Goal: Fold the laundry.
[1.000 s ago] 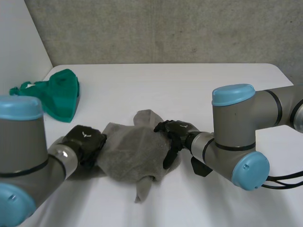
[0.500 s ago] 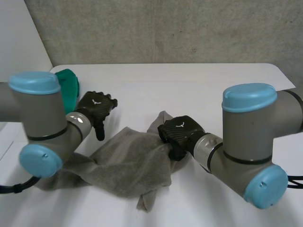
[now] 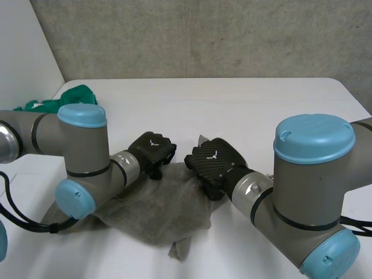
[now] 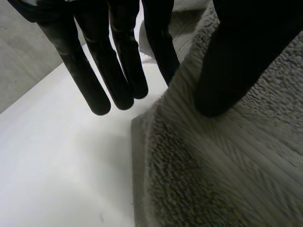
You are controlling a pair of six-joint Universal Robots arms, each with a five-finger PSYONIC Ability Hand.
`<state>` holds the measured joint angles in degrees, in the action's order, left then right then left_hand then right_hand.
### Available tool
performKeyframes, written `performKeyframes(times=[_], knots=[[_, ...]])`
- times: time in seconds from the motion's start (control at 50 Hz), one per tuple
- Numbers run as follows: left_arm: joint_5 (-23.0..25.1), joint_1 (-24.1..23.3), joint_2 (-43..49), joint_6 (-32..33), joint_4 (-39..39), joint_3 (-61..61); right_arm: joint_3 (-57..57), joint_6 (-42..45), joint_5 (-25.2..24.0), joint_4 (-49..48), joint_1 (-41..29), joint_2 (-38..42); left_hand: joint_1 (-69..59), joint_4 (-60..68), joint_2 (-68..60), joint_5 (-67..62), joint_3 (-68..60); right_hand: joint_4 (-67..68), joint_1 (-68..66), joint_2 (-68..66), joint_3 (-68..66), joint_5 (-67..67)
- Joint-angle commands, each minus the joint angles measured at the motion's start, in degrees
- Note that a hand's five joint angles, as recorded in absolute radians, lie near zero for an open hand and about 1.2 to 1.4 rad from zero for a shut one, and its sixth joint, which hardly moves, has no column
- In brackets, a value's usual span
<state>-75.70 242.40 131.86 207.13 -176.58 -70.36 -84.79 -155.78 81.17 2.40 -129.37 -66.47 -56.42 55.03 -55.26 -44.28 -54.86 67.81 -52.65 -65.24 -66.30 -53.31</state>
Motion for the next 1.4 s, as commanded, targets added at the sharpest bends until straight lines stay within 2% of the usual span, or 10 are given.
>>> performKeyframes(times=[0.02,0.08,0.4,0.62,0.76,0.9,0.96,1.14,1.24,1.4], knots=[[-6.02,-0.69,-0.02,-0.41,-0.08,3.30,1.21,0.04,0.04,1.64,0.87,-0.33,-23.58,24.97,-24.74,-25.72,-25.14,-27.34,12.19,24.78,25.84,22.85],[-7.71,-1.05,-2.56,-0.59,-0.17,3.39,1.21,-0.57,0.30,2.87,1.22,-0.68,-23.58,24.97,-24.74,-25.72,-25.14,-57.81,42.65,55.24,56.30,53.31],[-9.64,-1.75,-22.52,-1.03,-1.57,-5.04,0.68,-19.90,1.09,7.26,15.99,-5.78,-23.58,24.97,-24.74,-25.72,-25.14,-57.81,42.65,55.24,56.30,53.31],[-9.82,-2.72,-33.68,-4.63,-2.28,-10.23,0.85,-28.42,-12.87,12.72,18.01,3.00,-23.58,24.97,-24.74,-25.72,-25.14,-57.81,42.65,55.24,56.30,53.31],[-10.17,-2.72,-35.27,-4.54,-2.63,-10.85,2.35,-30.72,-13.94,10.17,17.22,7.23,-23.58,24.97,-24.74,-25.72,-25.14,-57.81,42.65,55.24,56.30,53.31],[-11.14,-2.72,-35.18,-4.81,-2.37,-11.55,2.44,-32.74,-13.94,5.61,15.29,8.46,-23.58,24.97,-24.74,-25.72,-25.14,-34.56,19.41,32.00,33.06,30.07],[-11.31,-2.98,-35.27,-4.98,-2.37,-11.82,2.88,-33.53,-13.94,3.14,15.29,8.90,-23.58,24.97,-24.74,-25.72,-25.14,12.06,-27.21,-14.62,-13.56,-16.55],[-12.90,-3.77,-39.92,-9.81,-2.10,-12.34,6.39,-27.92,-14.55,6.20,16.17,1.36,-23.58,24.97,-24.74,-25.72,-25.14,12.19,-27.35,-14.76,-13.70,-16.69],[-13.25,-3.68,-43.09,-11.57,-2.19,-14.71,10.08,-10.03,-13.50,16.55,18.97,-9.98,-23.58,24.97,-24.74,-25.72,-25.14,12.19,-27.35,-14.76,-13.70,-16.69],[-13.34,-3.95,-43.01,-12.02,-2.54,-21.83,19.30,-0.84,-8.59,23.35,18.99,-6.68,-23.58,24.97,-24.74,-25.72,-25.14,12.19,-27.35,-14.76,-13.70,-16.69]])
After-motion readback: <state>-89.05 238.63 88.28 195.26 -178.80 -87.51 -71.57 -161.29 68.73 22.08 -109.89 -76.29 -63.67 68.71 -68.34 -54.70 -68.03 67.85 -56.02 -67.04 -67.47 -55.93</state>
